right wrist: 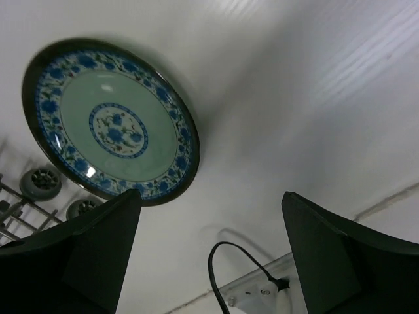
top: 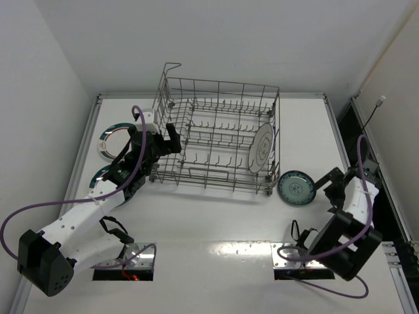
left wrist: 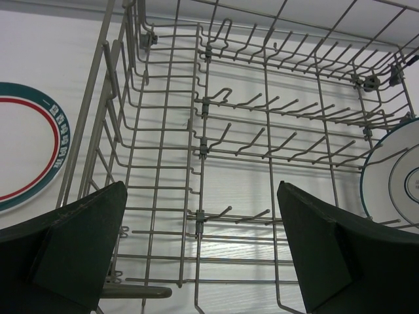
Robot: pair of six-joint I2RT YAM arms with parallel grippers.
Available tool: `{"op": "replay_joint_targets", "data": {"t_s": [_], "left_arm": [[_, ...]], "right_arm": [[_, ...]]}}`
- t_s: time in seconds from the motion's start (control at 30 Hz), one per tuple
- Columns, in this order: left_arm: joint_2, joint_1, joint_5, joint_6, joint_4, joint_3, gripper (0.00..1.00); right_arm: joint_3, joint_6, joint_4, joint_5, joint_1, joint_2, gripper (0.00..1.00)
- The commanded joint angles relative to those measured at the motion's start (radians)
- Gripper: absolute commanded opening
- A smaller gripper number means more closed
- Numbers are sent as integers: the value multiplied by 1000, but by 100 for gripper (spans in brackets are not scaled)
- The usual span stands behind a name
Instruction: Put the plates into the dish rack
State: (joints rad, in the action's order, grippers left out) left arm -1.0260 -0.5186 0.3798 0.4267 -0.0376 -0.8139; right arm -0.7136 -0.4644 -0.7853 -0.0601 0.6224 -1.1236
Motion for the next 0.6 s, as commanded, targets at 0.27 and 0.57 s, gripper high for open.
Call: {"op": "replay_joint_targets", "data": {"t_s": [0.27,0.57], "left_arm": [[6,-12,-2,32,-33,21,99],[6,-12,-2,32,-33,21,99]], "right_arm": [[198,46,279,-389,117,-195,92],[235,113,411,-541,106,-433,37]]}}
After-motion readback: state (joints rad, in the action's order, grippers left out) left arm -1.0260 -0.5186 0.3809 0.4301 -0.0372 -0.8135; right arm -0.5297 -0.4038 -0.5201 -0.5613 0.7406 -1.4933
